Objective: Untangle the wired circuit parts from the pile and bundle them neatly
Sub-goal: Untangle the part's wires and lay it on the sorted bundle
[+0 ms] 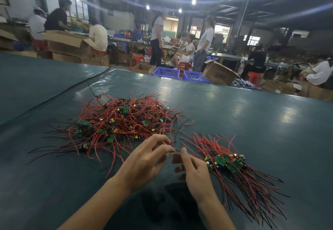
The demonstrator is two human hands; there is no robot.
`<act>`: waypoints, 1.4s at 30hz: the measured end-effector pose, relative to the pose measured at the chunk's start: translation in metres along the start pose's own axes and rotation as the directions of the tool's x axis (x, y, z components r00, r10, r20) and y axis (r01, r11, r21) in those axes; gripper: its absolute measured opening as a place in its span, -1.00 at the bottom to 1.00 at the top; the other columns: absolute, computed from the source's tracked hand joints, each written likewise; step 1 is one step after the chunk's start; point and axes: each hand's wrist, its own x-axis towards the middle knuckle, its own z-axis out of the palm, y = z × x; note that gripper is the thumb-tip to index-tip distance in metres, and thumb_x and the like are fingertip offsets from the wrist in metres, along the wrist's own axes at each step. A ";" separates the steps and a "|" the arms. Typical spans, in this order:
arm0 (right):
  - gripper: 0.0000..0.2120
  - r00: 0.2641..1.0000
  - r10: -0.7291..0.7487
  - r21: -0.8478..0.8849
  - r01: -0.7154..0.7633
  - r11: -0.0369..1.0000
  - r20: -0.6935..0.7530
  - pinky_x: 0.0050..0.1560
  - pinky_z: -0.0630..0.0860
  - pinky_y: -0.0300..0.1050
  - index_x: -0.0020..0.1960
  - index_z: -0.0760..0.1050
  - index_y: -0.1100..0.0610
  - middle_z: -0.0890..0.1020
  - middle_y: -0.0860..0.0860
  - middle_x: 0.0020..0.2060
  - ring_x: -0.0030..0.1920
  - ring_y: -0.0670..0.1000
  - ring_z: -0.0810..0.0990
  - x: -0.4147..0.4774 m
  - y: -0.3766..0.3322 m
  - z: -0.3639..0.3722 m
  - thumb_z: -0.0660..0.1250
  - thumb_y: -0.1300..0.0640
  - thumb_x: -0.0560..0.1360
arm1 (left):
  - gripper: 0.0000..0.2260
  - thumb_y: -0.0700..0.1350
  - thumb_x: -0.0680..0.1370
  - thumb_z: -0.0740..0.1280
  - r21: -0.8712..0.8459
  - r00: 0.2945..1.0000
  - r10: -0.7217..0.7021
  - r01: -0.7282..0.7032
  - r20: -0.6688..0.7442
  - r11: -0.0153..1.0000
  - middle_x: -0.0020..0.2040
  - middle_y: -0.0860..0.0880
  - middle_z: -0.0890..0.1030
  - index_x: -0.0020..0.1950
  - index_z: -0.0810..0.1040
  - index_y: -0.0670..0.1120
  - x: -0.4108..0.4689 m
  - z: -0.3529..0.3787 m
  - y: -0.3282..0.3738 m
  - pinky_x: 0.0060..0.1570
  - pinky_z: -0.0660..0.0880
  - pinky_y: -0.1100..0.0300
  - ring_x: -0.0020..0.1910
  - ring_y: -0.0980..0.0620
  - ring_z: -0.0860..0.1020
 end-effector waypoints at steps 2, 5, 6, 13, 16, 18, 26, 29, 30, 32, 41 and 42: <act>-0.66 1.000 0.025 0.068 -0.025 0.997 0.005 -0.34 0.56 -0.19 -0.20 0.71 -0.06 0.71 0.03 -0.24 -0.28 -0.03 0.66 -0.002 -0.003 0.001 0.22 -0.19 0.48 | -0.85 -0.23 0.52 0.36 -0.058 0.998 0.053 -0.051 0.032 0.997 0.15 -0.07 0.46 0.09 0.58 -0.19 -0.001 0.003 0.003 0.05 0.55 0.20 0.01 0.00 0.57; -0.73 0.998 0.042 0.111 -0.037 0.993 -0.042 -0.32 0.57 -0.14 -0.20 0.71 -0.03 0.70 0.08 -0.27 -0.28 0.02 0.65 -0.003 -0.004 0.002 0.28 -0.05 0.55 | -0.82 -0.22 0.54 0.33 -0.129 0.996 0.079 -0.073 0.044 0.989 0.19 -0.03 0.42 0.13 0.55 -0.17 -0.003 0.008 0.004 0.06 0.53 0.25 0.04 0.04 0.56; -0.74 0.997 0.053 0.122 -0.046 0.991 -0.051 -0.33 0.55 -0.14 -0.20 0.70 -0.01 0.70 0.10 -0.26 -0.28 0.01 0.63 -0.003 -0.004 0.002 0.30 0.00 0.56 | -0.82 -0.22 0.54 0.34 -0.143 0.996 0.076 -0.070 0.038 0.987 0.19 -0.02 0.42 0.14 0.54 -0.16 -0.003 0.009 0.004 0.04 0.54 0.23 0.05 0.04 0.56; -0.89 0.986 0.101 0.145 -0.081 0.986 -0.130 -0.41 0.52 -0.21 -0.15 0.66 0.11 0.67 0.05 -0.30 -0.35 -0.08 0.61 -0.001 -0.001 -0.001 0.39 0.15 0.53 | -0.83 -0.10 0.47 0.42 -0.223 0.980 -0.162 0.134 -0.114 0.966 -0.05 0.04 0.54 -0.03 0.50 -0.12 -0.006 0.017 0.006 -0.18 0.49 0.26 -0.11 0.10 0.55; -0.92 0.984 0.119 0.142 -0.100 0.985 -0.133 -0.42 0.53 -0.21 -0.10 0.64 0.14 0.68 -0.01 -0.30 -0.37 -0.10 0.60 0.000 0.001 0.001 0.39 0.16 0.53 | -0.79 0.13 0.48 0.36 -0.363 0.885 -0.463 0.416 -0.049 0.834 -0.30 0.12 0.56 -0.19 0.52 0.01 -0.006 0.017 0.003 -0.35 0.41 0.32 -0.35 0.12 0.53; -0.92 0.986 0.122 0.129 -0.108 0.986 -0.111 -0.40 0.54 -0.19 -0.10 0.64 0.13 0.68 0.00 -0.29 -0.36 -0.09 0.60 -0.001 0.003 0.002 0.38 0.17 0.54 | -0.69 0.26 0.48 0.33 -0.398 0.816 -0.573 0.554 0.082 0.731 -0.35 0.10 0.58 -0.23 0.56 0.04 -0.005 0.019 0.002 -0.38 0.46 0.24 -0.40 0.15 0.52; -0.88 0.979 0.148 0.174 -0.123 0.977 -0.141 -0.47 0.49 -0.20 -0.04 0.57 0.13 0.64 -0.01 -0.28 -0.39 -0.08 0.60 0.001 0.007 0.008 0.29 0.12 0.61 | -0.85 -0.14 0.60 0.29 -0.659 0.656 -0.736 0.631 0.171 0.409 -0.30 -0.02 0.66 -0.11 0.59 -0.16 0.001 0.023 0.000 -0.50 0.41 0.30 -0.49 0.07 0.53; -0.84 0.962 0.196 0.257 -0.144 0.956 -0.188 -0.52 0.45 -0.20 -0.04 0.53 0.17 0.63 -0.01 -0.27 -0.46 -0.10 0.55 0.004 0.007 0.008 0.26 0.10 0.63 | -0.85 -0.12 0.63 0.22 -0.737 0.557 -0.801 0.632 0.217 0.240 -0.25 -0.08 0.70 -0.07 0.51 -0.15 0.003 0.023 0.002 -0.51 0.42 0.29 -0.47 0.06 0.56; -0.84 0.961 0.206 0.273 -0.152 0.950 -0.184 -0.52 0.44 -0.20 -0.04 0.53 0.17 0.65 -0.02 -0.29 -0.47 -0.10 0.54 0.004 0.007 0.007 0.26 0.10 0.62 | -0.85 -0.11 0.64 0.21 -0.748 0.543 -0.807 0.631 0.234 0.208 -0.25 -0.09 0.70 -0.06 0.49 -0.15 0.003 0.023 0.002 -0.50 0.43 0.28 -0.46 0.06 0.56; -0.83 0.962 0.219 0.289 -0.166 0.943 -0.163 -0.52 0.44 -0.20 -0.04 0.55 0.18 0.65 -0.05 -0.33 -0.46 -0.10 0.55 0.003 0.006 0.007 0.26 0.11 0.62 | -0.82 -0.04 0.61 0.25 -0.766 0.529 -0.809 0.621 0.257 0.163 -0.23 -0.09 0.70 -0.08 0.47 -0.13 0.003 0.023 0.003 -0.48 0.45 0.27 -0.43 0.06 0.57; -0.84 0.982 0.150 0.248 -0.119 0.962 -0.111 0.02 0.58 0.29 -0.09 0.60 0.09 0.69 0.18 -0.13 -0.03 0.27 0.66 -0.004 -0.003 0.012 0.31 0.06 0.57 | -0.66 0.21 0.46 0.32 -0.691 0.614 -0.619 0.707 0.490 0.154 -0.29 -0.11 0.68 -0.26 0.65 -0.04 0.002 0.020 0.013 -0.29 0.53 0.29 -0.33 0.01 0.65; -0.83 0.981 0.151 0.255 -0.117 0.960 -0.121 -0.01 0.60 0.24 -0.14 0.61 0.07 0.70 0.15 -0.18 -0.07 0.25 0.67 -0.004 -0.003 0.012 0.31 0.06 0.58 | -0.69 0.18 0.46 0.32 -0.692 0.634 -0.619 0.695 0.464 0.193 -0.32 -0.08 0.67 -0.31 0.64 0.00 0.003 0.020 0.015 -0.32 0.51 0.32 -0.36 0.06 0.64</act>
